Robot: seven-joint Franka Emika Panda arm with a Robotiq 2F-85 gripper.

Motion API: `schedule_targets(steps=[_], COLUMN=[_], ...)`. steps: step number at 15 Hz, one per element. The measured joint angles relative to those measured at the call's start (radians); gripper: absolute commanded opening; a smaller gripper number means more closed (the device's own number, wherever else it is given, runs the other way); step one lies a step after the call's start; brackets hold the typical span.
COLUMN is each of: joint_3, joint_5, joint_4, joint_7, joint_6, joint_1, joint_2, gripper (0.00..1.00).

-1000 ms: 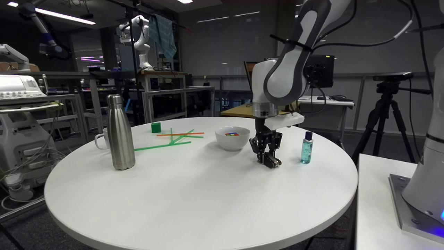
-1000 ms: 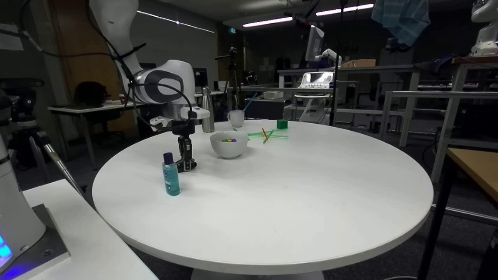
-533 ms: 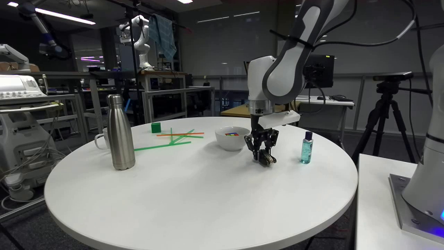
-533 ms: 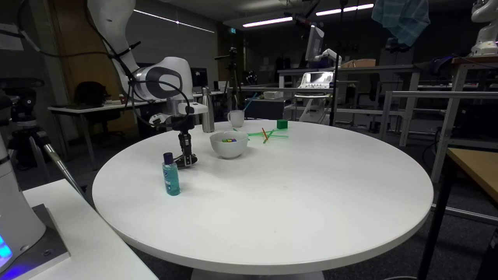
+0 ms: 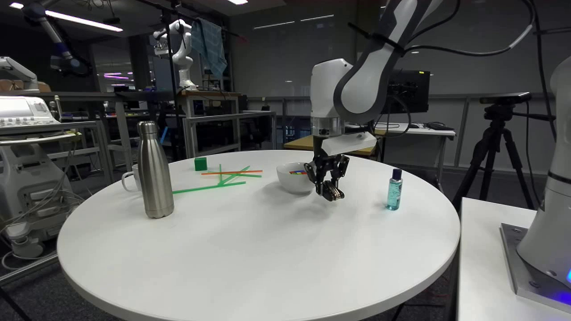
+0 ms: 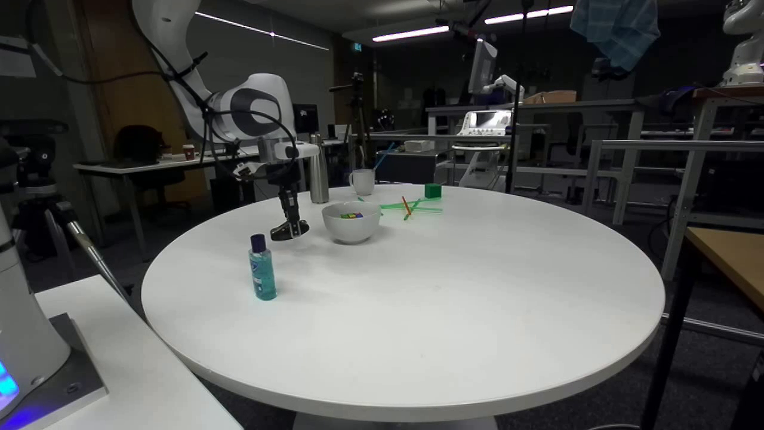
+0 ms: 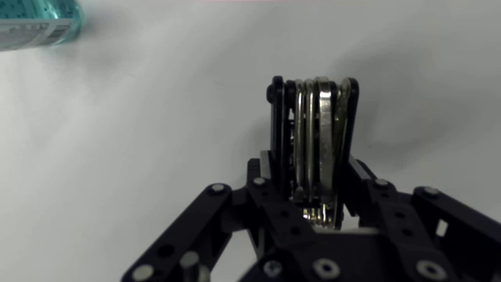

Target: Put the knife set in the bowl

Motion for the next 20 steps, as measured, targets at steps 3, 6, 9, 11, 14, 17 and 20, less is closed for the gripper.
schedule_targets(steps=[3,6,9,11,14,17,20], joint_3=[0.003,0.006,0.006,0.006,0.005,0.003,-0.002], joint_5=[-0.030,-0.070,-0.118,-0.144,-0.169,-0.173,-0.175], joint_4=[0.023,0.048,0.085,0.117,0.164,0.209,0.249], joint_7=[0.032,0.066,0.107,0.128,0.150,0.151,0.151], joint_6=[-0.038,-0.059,-0.075,-0.092,-0.116,-0.132,-0.132], joint_1=[0.006,0.006,0.006,0.005,0.004,-0.001,-0.008], joint_2=[-0.018,-0.027,-0.026,-0.024,-0.018,0.004,0.039], gripper=[0.20,0.20,0.20,0.20,0.20,0.20,0.20])
